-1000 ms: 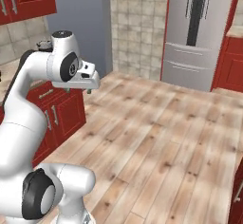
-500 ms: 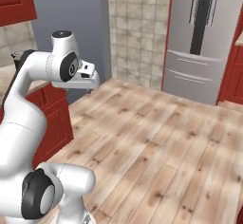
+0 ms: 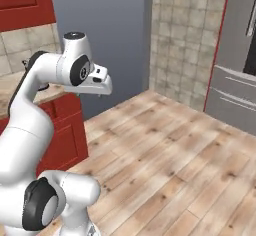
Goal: Navigate to the toaster.
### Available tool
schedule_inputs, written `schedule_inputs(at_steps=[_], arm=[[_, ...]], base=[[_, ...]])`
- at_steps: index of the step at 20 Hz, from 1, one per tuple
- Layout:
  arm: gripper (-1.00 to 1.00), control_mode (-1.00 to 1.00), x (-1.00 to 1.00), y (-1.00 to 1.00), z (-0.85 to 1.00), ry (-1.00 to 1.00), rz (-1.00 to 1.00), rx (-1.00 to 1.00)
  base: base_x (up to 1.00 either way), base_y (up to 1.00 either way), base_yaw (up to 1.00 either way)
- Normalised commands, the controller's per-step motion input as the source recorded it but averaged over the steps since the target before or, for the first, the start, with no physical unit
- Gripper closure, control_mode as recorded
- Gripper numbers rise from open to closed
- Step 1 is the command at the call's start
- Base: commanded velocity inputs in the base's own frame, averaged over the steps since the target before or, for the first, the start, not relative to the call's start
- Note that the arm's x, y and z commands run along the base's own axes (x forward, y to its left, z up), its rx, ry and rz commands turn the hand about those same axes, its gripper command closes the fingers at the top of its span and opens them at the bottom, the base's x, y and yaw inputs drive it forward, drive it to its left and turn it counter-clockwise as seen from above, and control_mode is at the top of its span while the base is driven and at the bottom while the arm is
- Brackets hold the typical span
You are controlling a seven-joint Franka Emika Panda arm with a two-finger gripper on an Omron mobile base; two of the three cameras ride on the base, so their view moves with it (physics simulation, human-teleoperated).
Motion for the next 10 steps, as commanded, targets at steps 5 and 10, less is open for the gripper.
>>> schedule_inputs(at_steps=[5,10], arm=[[-1.0,1.0,0.0,0.0,0.0,0.0,0.0,0.0],[-1.0,1.0,0.0,0.0,0.0,0.0,0.0,0.0]], base=[[0.29,-0.01,0.87],[0.33,0.0,0.86]])
